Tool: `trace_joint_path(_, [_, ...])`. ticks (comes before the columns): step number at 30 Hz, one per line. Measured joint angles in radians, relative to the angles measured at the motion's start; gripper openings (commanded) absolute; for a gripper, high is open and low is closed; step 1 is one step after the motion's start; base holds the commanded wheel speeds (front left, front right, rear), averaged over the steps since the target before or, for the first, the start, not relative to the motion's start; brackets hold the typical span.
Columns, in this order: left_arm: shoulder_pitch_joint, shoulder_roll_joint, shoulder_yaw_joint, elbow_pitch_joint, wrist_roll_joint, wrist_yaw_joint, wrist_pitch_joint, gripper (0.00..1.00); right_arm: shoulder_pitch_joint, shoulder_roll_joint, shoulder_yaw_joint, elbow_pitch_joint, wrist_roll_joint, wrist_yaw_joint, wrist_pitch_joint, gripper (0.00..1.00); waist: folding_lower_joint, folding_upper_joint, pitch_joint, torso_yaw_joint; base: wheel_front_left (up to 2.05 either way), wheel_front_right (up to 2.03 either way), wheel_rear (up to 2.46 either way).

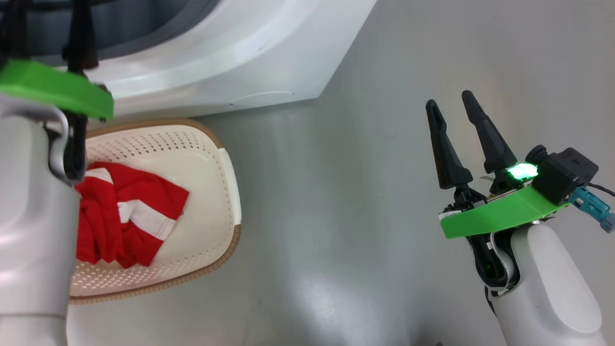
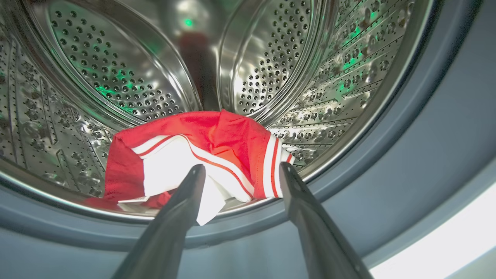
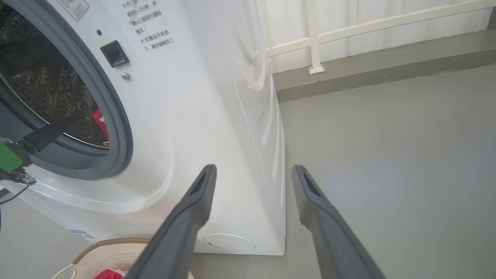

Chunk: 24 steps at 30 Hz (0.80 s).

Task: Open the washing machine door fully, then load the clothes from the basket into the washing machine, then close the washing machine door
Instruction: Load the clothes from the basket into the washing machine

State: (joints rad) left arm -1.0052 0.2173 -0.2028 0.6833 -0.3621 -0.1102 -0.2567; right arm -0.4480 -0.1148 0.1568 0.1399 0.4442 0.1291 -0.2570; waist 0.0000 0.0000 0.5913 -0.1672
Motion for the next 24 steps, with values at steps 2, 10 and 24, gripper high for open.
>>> trace_joint_path(2, [0.045,0.0,0.007,-0.038,0.004,0.0,0.0,1.0,0.0,-0.002,0.0,0.001,0.0,0.0,0.0,1.0,-0.0001,0.0,-0.012,0.005,0.0,0.0,0.0])
trace_joint_path(10, [0.224,0.004,0.039,-0.174,0.018,0.001,0.0,1.0,0.021,-0.005,0.003,0.016,0.007,0.0,0.0,1.0,-0.0001,0.0,-0.069,0.017,0.0,0.0,0.0])
trace_joint_path(24, [0.501,-0.014,0.085,-0.339,0.015,0.01,0.0,1.0,0.066,-0.021,0.015,0.043,0.028,0.0,0.0,1.0,0.0,0.0,-0.198,0.034,0.0,0.0,0.0])
